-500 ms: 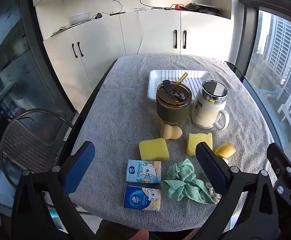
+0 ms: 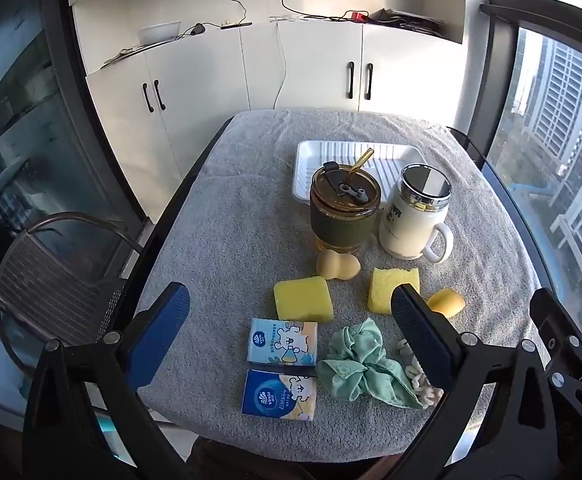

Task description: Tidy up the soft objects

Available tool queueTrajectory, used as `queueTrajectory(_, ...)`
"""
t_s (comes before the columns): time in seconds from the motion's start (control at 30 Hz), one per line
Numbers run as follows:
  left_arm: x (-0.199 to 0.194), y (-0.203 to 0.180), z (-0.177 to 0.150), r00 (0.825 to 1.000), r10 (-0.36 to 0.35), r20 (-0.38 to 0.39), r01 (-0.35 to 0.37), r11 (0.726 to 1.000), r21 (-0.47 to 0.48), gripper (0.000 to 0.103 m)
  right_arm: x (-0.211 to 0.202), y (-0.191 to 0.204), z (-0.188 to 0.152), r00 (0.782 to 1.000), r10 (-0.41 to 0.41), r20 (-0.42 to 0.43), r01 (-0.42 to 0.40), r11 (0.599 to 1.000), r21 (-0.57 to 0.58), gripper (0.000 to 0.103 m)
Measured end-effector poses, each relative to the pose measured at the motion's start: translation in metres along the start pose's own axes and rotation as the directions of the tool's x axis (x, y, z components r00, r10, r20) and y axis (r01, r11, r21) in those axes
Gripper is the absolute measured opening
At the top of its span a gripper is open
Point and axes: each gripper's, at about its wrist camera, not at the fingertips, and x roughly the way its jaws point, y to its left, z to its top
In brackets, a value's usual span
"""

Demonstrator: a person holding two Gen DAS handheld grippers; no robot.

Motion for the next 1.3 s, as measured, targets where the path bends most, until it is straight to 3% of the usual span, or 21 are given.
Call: queueTrajectory(1.3,0.0003,0.0,0.0007,1.0,0.013,0.01,-0.013,1.0,0.001,0.102,-0.0041,0.0005,-0.0009,0.999,0.036,0.009,-0.036,0.999,0.007,0.103)
